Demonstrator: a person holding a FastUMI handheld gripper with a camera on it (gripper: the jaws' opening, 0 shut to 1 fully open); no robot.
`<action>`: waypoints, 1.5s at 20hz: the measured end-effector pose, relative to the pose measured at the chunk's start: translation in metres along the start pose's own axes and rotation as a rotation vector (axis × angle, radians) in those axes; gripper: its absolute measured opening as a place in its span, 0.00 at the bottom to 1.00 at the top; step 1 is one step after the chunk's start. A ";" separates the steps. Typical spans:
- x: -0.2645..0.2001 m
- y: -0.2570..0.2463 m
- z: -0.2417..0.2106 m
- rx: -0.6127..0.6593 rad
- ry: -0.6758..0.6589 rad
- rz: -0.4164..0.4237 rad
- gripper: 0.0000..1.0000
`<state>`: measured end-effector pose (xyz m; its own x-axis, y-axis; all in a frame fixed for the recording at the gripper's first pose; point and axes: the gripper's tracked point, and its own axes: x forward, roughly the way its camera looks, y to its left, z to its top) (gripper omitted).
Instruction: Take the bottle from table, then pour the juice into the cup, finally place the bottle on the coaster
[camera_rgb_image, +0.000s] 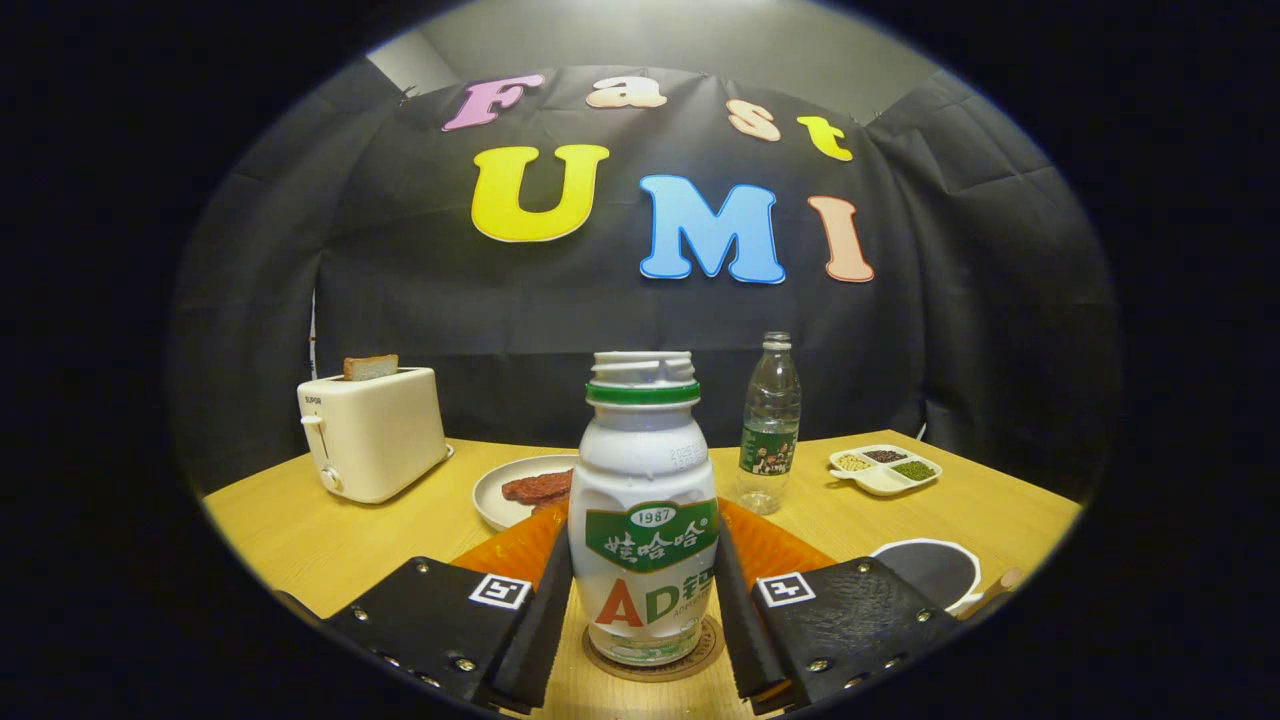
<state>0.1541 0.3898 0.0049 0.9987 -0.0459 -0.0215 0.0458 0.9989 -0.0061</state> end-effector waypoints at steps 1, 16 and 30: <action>0.001 -0.001 -0.001 0.007 0.001 0.001 0.67; -0.003 0.004 -0.003 0.021 -0.013 0.041 0.97; -0.128 -0.101 0.054 -0.017 -0.188 0.086 0.97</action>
<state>0.0233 0.2947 0.0627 0.9855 0.0430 0.1643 -0.0386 0.9988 -0.0297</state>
